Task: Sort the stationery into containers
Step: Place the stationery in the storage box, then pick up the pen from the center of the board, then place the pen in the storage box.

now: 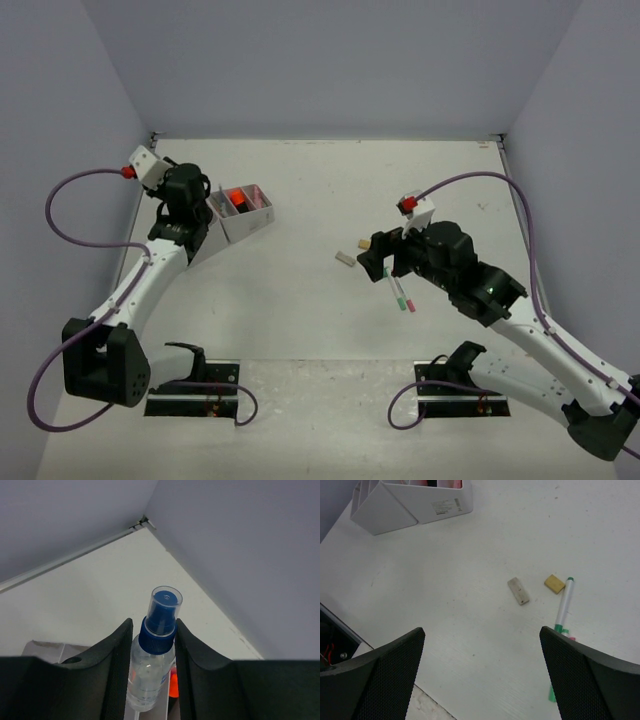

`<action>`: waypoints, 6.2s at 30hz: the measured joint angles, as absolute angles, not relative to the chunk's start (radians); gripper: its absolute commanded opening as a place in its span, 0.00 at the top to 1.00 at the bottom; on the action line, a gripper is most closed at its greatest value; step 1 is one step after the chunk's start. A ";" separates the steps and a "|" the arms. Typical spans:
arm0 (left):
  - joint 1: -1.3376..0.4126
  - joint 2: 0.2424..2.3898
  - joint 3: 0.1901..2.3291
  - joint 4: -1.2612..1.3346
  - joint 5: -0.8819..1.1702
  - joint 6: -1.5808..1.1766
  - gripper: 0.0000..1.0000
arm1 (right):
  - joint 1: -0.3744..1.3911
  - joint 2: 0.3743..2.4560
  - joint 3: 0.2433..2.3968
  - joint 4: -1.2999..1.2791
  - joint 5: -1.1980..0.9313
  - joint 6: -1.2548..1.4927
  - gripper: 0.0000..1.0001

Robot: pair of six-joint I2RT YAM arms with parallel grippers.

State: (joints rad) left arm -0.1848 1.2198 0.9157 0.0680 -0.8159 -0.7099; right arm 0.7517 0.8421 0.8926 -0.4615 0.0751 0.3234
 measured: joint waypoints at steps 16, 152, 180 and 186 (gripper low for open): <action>-0.164 1.287 0.797 0.187 -0.841 -0.746 1.00 | 0.752 0.831 0.892 -0.415 0.012 0.320 0.01; -0.512 1.004 0.650 0.536 0.787 -0.783 1.00 | 0.851 0.979 0.816 0.001 -0.425 0.295 0.01; 0.104 1.258 0.828 -0.092 -0.638 -0.768 1.00 | 0.850 0.773 0.664 -0.092 0.043 0.310 0.01; 0.104 1.320 0.804 -0.033 -0.595 -0.771 1.00 | 0.850 0.823 0.664 -0.092 0.046 0.311 0.01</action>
